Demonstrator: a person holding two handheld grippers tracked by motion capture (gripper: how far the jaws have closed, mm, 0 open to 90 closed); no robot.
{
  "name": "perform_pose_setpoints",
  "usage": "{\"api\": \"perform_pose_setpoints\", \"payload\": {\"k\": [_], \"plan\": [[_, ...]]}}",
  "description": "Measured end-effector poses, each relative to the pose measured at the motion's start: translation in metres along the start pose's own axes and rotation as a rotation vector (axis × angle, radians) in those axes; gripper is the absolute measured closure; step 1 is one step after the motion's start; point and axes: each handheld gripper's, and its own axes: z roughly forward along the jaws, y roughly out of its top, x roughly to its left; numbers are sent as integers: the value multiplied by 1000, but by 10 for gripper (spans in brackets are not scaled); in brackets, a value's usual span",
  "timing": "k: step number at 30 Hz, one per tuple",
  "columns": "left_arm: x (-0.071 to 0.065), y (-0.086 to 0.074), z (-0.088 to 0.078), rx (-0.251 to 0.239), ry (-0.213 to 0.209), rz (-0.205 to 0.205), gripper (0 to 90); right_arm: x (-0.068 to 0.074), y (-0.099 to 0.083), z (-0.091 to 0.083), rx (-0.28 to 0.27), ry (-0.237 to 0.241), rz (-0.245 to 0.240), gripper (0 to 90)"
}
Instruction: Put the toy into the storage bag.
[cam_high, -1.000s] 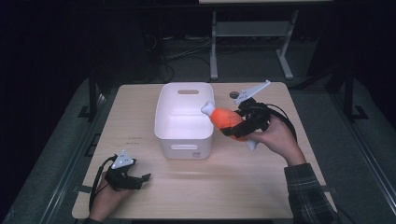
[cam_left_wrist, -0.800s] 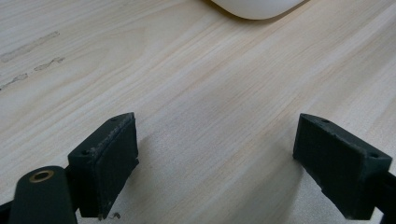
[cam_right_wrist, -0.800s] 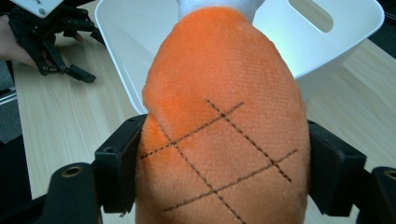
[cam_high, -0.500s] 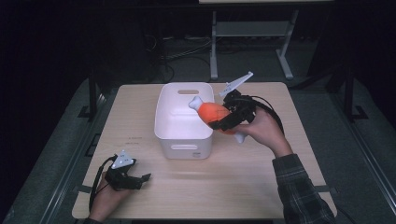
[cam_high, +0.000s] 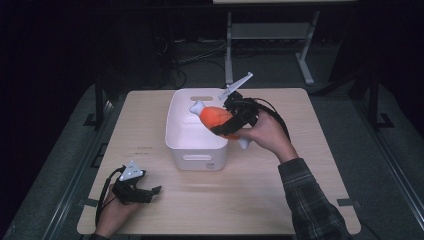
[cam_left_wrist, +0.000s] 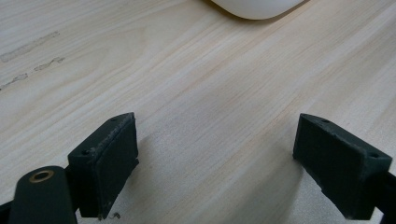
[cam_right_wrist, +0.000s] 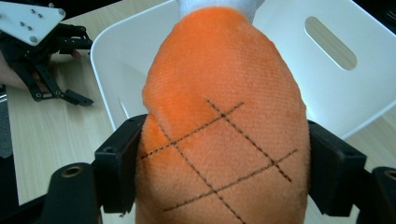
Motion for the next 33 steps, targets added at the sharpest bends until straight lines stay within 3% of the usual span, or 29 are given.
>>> {"api": "perform_pose_setpoints", "payload": {"k": [18, 33], "plan": [[0, 0, 0, 2, 0, 0, 130, 5, 34, 26, 4, 10, -19, 236], [0, 0, 0, 1, 1, 2, 129, 7, 46, 56, 45, 18, -24, 230]]}}
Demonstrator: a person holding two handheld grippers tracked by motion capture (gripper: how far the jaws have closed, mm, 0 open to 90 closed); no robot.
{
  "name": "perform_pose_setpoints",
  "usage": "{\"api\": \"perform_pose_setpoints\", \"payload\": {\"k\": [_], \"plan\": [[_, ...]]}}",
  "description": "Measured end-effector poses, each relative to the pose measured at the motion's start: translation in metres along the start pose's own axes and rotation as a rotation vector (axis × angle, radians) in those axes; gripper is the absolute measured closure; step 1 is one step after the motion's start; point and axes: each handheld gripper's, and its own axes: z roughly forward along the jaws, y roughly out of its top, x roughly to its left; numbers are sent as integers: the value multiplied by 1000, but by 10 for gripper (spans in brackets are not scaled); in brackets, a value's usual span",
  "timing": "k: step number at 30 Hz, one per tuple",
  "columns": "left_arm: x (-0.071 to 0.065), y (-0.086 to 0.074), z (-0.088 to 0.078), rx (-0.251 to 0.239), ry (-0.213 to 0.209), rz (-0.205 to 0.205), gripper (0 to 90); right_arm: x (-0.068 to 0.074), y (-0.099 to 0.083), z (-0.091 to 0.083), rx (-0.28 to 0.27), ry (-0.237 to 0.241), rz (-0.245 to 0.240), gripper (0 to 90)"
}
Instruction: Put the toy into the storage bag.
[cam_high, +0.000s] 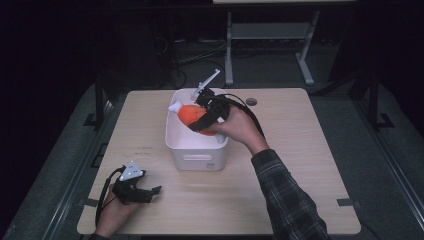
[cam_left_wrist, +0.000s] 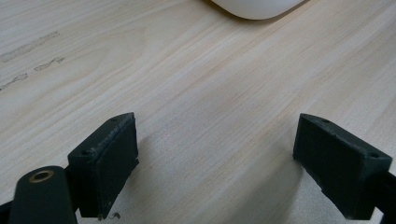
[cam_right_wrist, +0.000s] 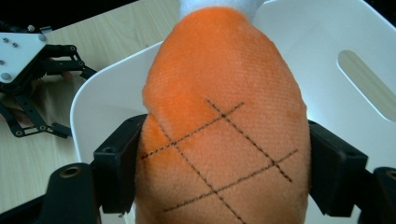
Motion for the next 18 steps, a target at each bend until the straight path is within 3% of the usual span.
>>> {"api": "perform_pose_setpoints", "payload": {"k": [18], "plan": [[0, 0, 0, -1, -1, -1, 130, 4, -3, 22, 54, 23, -15, 191]]}}
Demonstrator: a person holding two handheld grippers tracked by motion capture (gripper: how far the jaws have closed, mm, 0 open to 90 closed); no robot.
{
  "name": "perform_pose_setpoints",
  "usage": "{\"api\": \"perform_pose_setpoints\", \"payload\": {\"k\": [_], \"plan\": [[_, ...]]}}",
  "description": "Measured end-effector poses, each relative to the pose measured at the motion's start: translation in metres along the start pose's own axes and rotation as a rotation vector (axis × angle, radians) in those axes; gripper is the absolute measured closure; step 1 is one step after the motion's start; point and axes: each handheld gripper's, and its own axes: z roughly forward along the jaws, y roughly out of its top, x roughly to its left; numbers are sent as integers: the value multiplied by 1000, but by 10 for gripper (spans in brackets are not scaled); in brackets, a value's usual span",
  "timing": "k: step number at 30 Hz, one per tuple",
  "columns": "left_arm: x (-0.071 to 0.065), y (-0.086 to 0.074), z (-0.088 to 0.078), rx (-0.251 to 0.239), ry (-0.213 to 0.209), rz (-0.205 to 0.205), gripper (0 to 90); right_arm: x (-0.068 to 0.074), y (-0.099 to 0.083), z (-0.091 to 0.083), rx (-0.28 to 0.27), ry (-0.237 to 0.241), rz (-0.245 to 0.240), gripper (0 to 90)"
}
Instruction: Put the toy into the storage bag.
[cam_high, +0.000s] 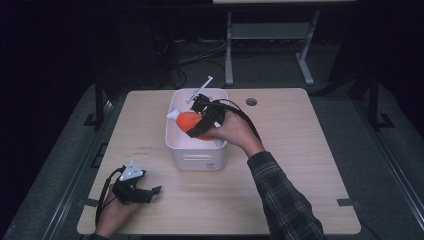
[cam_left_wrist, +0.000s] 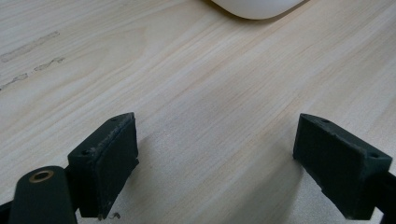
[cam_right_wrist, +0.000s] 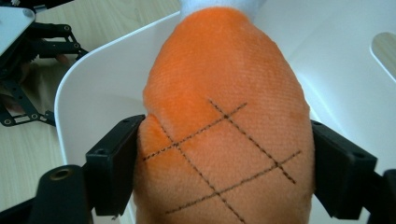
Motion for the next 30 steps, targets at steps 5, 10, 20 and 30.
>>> {"api": "perform_pose_setpoints", "payload": {"k": [5, 10, 20, 30], "plan": [[0, 0, 0, 0, 0, 0, 129, 2, 0, 2, 10, 8, -13, 182], [0, 0, 0, 0, 0, 0, 129, 3, 0, 3, 12, 12, -13, 148], [0, 0, 0, 1, 0, 1, 129, 3, -4, -12, -26, -6, -17, 141], [0, 0, 0, 2, 0, 0, 129, -2, -30, -43, -80, -33, 2, 137]]}}
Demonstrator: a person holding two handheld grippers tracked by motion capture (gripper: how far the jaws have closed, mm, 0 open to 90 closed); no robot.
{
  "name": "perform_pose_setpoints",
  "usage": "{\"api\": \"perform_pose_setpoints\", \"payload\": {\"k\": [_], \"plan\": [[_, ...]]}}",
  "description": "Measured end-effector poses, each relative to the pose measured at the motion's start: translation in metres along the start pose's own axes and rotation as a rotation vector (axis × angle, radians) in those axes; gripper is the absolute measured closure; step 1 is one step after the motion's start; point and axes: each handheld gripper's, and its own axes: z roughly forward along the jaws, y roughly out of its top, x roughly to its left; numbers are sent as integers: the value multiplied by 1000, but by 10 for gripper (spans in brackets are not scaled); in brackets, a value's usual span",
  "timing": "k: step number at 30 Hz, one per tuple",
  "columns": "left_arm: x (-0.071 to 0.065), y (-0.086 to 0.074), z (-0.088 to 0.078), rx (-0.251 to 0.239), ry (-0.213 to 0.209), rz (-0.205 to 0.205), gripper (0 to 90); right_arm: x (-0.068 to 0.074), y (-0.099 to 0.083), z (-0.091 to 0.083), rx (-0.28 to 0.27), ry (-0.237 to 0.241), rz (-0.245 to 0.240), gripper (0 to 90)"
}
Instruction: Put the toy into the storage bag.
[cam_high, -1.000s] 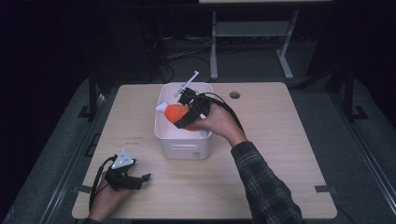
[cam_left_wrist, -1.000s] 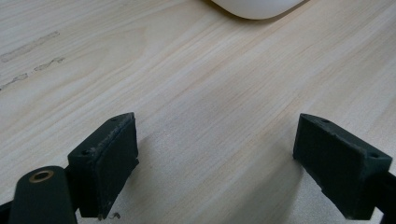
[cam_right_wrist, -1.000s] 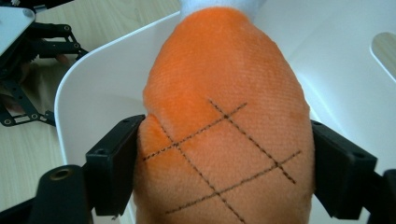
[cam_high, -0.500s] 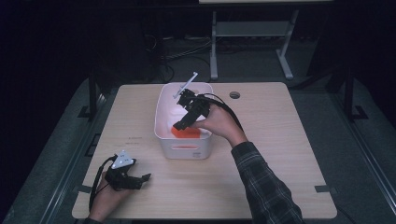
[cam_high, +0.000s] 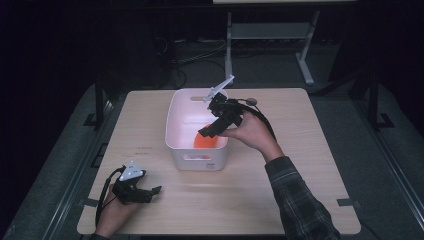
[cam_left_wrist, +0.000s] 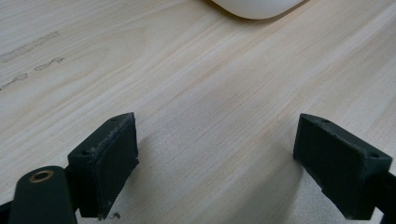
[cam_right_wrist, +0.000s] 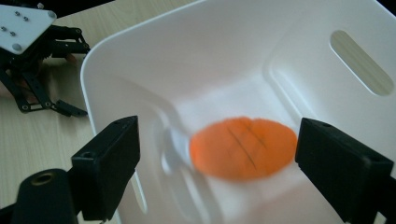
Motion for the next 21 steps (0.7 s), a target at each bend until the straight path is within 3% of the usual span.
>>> {"api": "perform_pose_setpoints", "payload": {"k": [8, 16, 21], "plan": [[-1, 0, 0, -2, 3, -3, 130, -3, -25, -22, -30, -29, 22, 125], [-1, 0, 0, -3, 3, -3, 130, -8, -71, -45, -65, -66, 68, 74], [-1, 0, 0, -2, 3, -3, 130, -7, -94, -49, -58, -82, 96, 45]]}}
